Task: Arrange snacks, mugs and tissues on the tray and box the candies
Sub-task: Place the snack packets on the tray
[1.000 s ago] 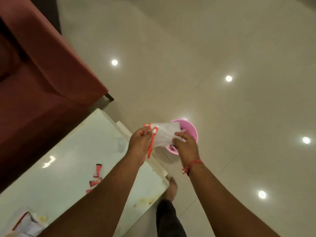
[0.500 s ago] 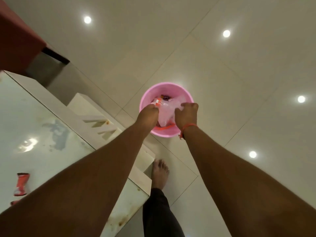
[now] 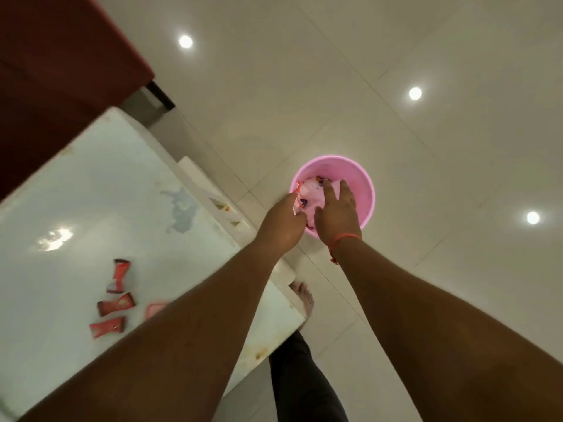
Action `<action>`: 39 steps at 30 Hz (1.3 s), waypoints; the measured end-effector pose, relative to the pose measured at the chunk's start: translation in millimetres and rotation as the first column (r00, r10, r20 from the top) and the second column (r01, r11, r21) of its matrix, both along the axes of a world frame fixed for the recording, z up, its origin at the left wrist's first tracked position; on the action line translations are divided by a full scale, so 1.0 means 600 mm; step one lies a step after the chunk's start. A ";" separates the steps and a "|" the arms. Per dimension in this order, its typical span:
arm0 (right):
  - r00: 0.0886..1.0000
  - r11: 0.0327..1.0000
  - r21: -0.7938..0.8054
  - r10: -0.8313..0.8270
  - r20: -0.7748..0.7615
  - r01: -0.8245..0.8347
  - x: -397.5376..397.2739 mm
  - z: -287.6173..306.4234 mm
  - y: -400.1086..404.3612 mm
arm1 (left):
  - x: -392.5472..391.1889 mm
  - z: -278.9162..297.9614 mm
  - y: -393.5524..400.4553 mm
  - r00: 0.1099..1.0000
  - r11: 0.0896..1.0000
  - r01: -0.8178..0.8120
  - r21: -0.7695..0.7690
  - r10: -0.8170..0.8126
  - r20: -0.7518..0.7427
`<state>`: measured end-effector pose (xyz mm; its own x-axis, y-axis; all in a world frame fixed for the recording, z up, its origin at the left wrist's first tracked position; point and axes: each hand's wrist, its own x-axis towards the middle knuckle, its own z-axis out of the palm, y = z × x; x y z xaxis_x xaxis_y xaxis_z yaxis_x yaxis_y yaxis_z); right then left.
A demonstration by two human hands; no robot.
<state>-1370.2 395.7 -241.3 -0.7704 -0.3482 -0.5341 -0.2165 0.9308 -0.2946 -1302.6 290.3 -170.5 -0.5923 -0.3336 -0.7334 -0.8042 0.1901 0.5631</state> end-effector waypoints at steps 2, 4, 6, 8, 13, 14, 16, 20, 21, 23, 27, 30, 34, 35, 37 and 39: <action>0.998 0.998 -0.011 0.054 -0.040 -0.054 0.028 0.043 -0.034 | 0.037 0.046 -0.030 1.000 0.999 0.005 -0.044 -0.006 -0.024; 0.993 0.993 -0.054 0.101 -0.059 -0.104 0.073 0.097 -0.083 | 0.093 0.089 -0.077 0.999 0.995 -0.001 -0.099 -0.004 -0.048; 0.984 0.982 -0.101 0.151 -0.092 -0.160 0.132 0.155 -0.136 | 0.156 0.127 -0.126 0.998 0.989 0.000 -0.150 -0.010 -0.068; 0.977 0.971 -0.137 0.182 -0.113 -0.196 0.198 0.205 -0.186 | 0.222 0.161 -0.171 0.993 0.964 0.061 -0.260 -0.084 -0.081; 0.937 0.915 -0.208 0.323 -0.135 -0.345 0.432 0.292 -0.304 | 0.464 0.225 -0.279 0.978 0.755 0.161 -0.635 -0.209 0.000; 0.922 0.901 -0.203 0.363 -0.137 -0.384 0.484 0.304 -0.325 | 0.522 0.235 -0.299 0.979 0.717 0.175 -0.675 -0.197 0.045; 0.885 0.867 -0.180 0.444 -0.141 -0.464 0.589 0.321 -0.363 | 0.638 0.249 -0.335 0.981 0.656 0.191 -0.730 -0.146 0.125; 0.762 0.757 -0.097 0.634 -0.132 -0.646 0.761 0.336 -0.406 | 0.848 0.258 -0.372 0.978 0.661 0.140 -0.737 0.022 0.206; 0.733 0.728 -0.088 0.669 -0.120 -0.680 0.795 0.337 -0.411 | 0.895 0.256 -0.374 0.975 0.667 0.118 -0.736 0.063 0.213; 0.680 0.677 -0.071 0.726 -0.102 -0.733 0.845 0.336 -0.416 | 0.971 0.245 -0.370 0.965 0.680 0.090 -0.727 0.121 0.232; 0.616 0.617 -0.025 0.782 -0.089 -0.787 0.910 0.320 -0.418 | 1.074 0.212 -0.350 0.940 0.757 -0.056 -0.651 0.259 0.221; 0.635 0.635 -0.033 0.768 -0.089 -0.772 0.939 0.296 -0.412 | 1.101 0.186 -0.331 0.887 0.824 -0.322 -0.466 0.435 0.156; 0.677 0.692 0.026 0.713 -0.183 -0.722 0.966 0.275 -0.404 | 1.101 0.159 -0.314 0.778 0.773 -0.601 -0.202 0.624 0.074; 0.686 0.699 0.033 0.708 -0.169 -0.714 0.971 0.269 -0.403 | 1.097 0.152 -0.310 0.746 0.742 -0.653 -0.150 0.665 0.042; 0.716 0.719 -0.009 0.691 -0.100 -0.695 0.975 0.258 -0.401 | 1.089 0.143 -0.304 0.680 0.678 -0.733 -0.050 0.734 -0.010; 0.750 0.747 -0.087 0.661 -0.013 -0.659 0.977 0.248 -0.399 | 1.079 0.140 -0.299 0.637 0.637 -0.771 0.009 0.771 0.001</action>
<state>-783.9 156.4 -92.6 -0.3234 -0.8086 -0.4915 -0.7621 0.5304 -0.3713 -655.3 110.9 -86.8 -0.1248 -0.6645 -0.7368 -0.6551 -0.5025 0.5642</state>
